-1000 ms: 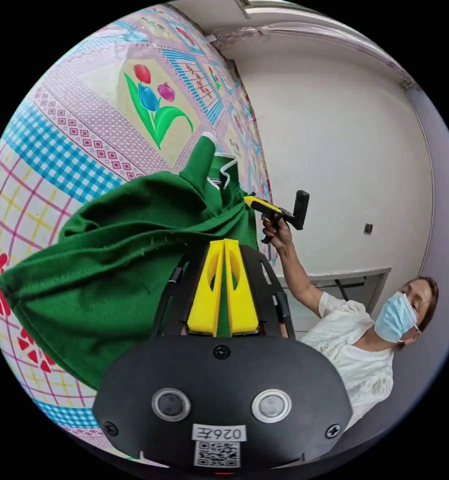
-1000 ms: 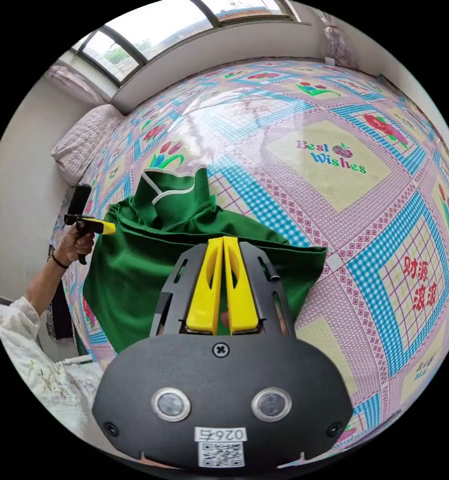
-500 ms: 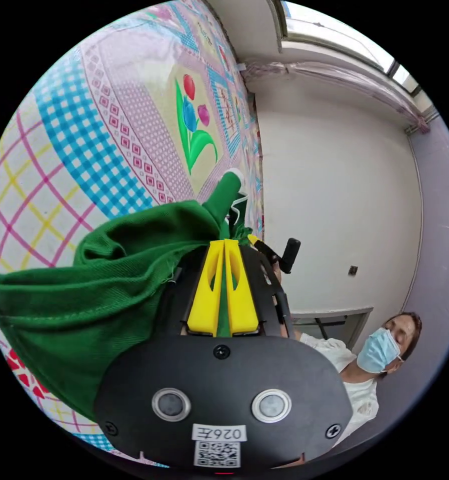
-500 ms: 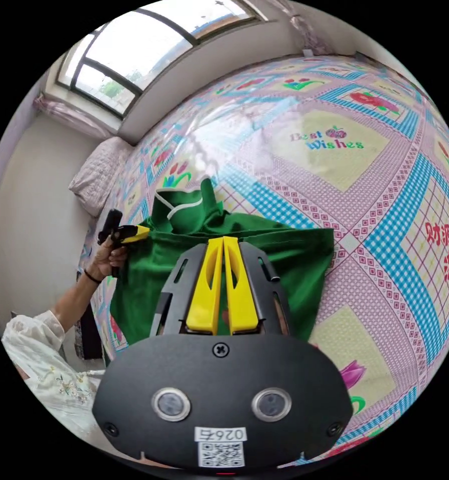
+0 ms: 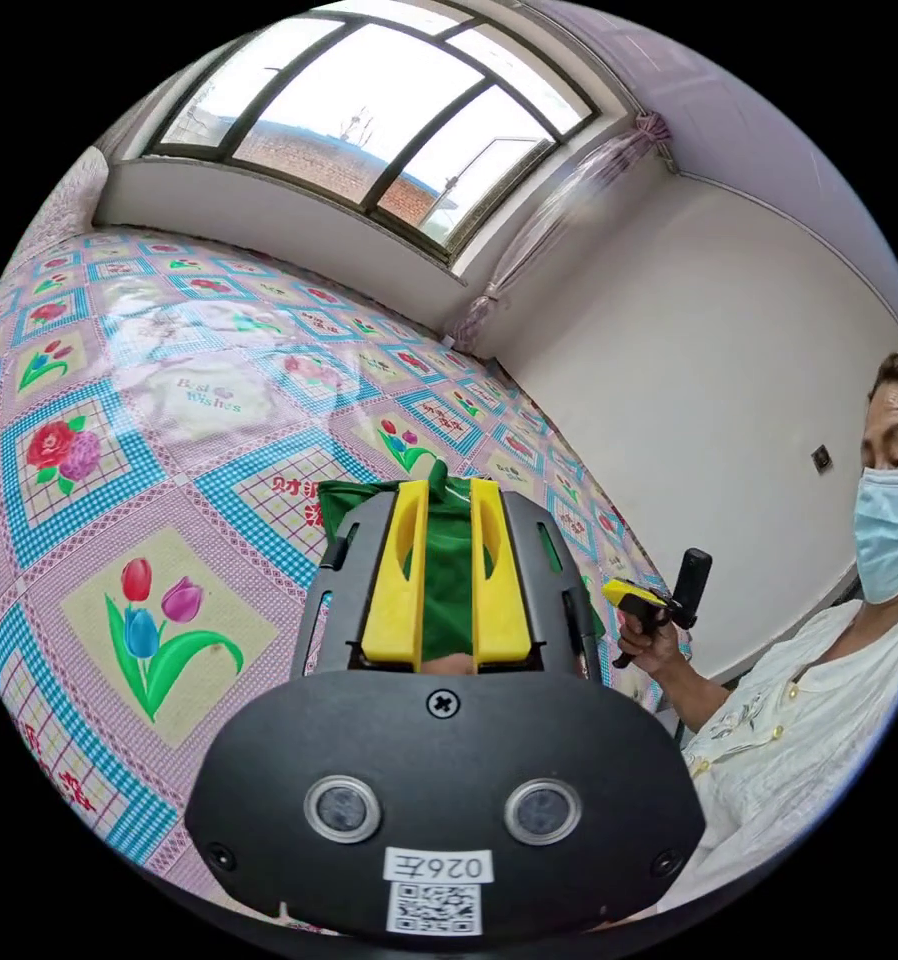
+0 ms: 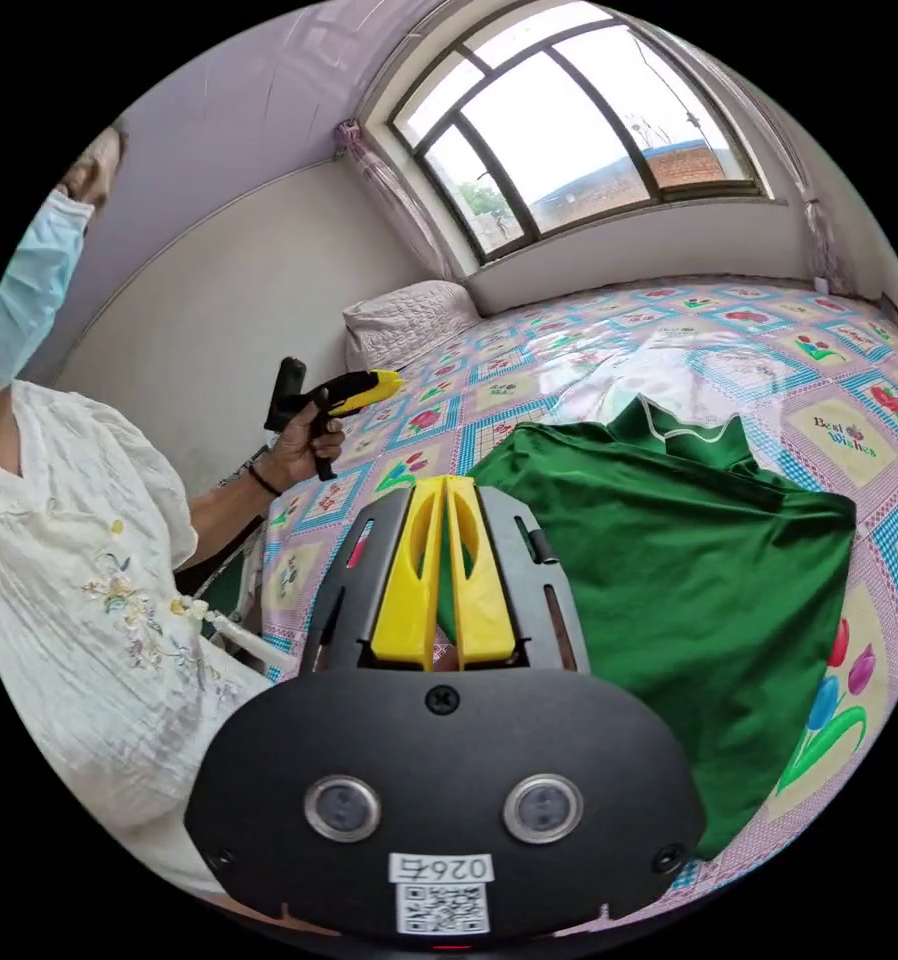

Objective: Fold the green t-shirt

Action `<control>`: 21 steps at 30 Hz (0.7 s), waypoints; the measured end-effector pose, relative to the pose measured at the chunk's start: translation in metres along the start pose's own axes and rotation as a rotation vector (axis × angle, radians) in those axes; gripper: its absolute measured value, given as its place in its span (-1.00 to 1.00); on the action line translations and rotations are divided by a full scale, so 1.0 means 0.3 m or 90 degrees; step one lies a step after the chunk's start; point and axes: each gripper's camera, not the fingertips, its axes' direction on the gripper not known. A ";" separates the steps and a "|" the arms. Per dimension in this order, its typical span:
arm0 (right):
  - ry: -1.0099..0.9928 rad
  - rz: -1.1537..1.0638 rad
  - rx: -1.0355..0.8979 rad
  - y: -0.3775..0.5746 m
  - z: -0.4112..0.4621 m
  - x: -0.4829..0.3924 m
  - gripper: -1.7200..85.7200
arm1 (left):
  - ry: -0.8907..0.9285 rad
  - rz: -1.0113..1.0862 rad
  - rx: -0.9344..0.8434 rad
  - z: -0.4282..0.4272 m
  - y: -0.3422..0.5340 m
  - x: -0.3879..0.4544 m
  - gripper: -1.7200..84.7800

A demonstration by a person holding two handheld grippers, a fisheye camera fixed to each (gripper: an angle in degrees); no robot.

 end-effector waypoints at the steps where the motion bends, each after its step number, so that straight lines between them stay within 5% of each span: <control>1: 0.040 -0.025 -0.014 0.024 0.101 -0.124 -0.90 | -0.023 0.006 0.007 -0.062 0.056 0.037 -0.76; 11: 0.296 -0.320 -0.192 0.245 0.937 -0.920 -0.83 | -0.205 0.025 0.016 -0.438 0.465 0.202 -0.85; 21: 0.461 -0.455 -0.263 0.282 1.398 -1.084 -0.83 | -0.192 -0.052 0.004 -0.572 0.675 0.132 -0.95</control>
